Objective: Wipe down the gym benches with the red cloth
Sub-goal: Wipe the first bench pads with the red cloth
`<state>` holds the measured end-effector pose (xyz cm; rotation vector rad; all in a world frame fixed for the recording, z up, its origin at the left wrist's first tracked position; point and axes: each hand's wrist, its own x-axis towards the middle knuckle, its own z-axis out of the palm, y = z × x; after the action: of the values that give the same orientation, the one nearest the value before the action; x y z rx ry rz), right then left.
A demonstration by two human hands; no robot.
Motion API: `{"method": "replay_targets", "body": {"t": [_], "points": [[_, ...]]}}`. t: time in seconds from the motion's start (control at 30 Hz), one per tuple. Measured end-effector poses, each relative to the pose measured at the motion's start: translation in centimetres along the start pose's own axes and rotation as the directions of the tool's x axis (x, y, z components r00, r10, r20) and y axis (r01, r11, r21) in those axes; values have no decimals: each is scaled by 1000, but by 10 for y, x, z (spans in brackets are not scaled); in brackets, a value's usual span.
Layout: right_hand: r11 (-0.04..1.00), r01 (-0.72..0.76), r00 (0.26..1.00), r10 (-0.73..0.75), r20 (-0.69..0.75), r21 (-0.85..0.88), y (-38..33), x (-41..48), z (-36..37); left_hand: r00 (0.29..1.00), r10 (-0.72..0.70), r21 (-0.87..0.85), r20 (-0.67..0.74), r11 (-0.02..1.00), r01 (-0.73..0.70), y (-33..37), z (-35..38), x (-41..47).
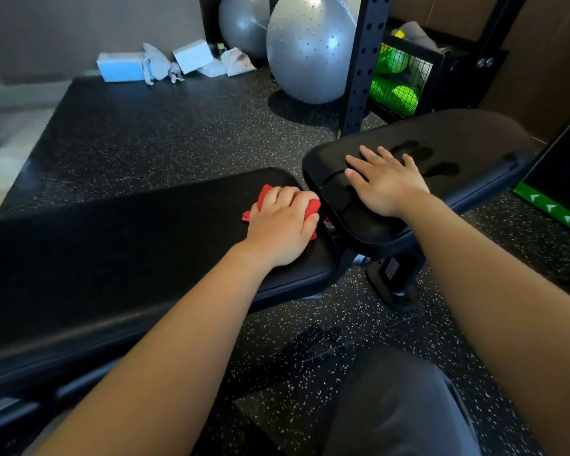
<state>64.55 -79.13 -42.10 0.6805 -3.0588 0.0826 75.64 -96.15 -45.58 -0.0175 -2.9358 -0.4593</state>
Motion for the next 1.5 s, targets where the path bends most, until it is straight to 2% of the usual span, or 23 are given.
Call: {"method": "replay_targets", "body": {"t": [0.2, 0.53, 0.63, 1.0, 1.33, 1.5], "points": [[999, 41, 999, -41, 2, 2, 2, -16, 1, 997, 35, 35, -65, 999, -33, 9, 2, -41], [1000, -22, 998, 21, -54, -21, 13, -22, 3, 999, -12, 52, 33, 999, 11, 26, 8, -1], [1000, -21, 998, 20, -55, -18, 14, -24, 3, 1000, -14, 70, 2, 997, 14, 29, 11, -1], [1000, -13, 997, 13, -71, 6, 12, -33, 4, 984, 136, 96, -118, 988, -124, 30, 10, -66], [1000, -13, 998, 12, -66, -2, 13, -34, 5, 989, 93, 129, -113, 989, -78, 46, 15, -48], [1000, -13, 998, 13, -65, 2, 13, -35, 5, 985, 111, 124, -134, 988, -94, 28, 7, -66]]}}
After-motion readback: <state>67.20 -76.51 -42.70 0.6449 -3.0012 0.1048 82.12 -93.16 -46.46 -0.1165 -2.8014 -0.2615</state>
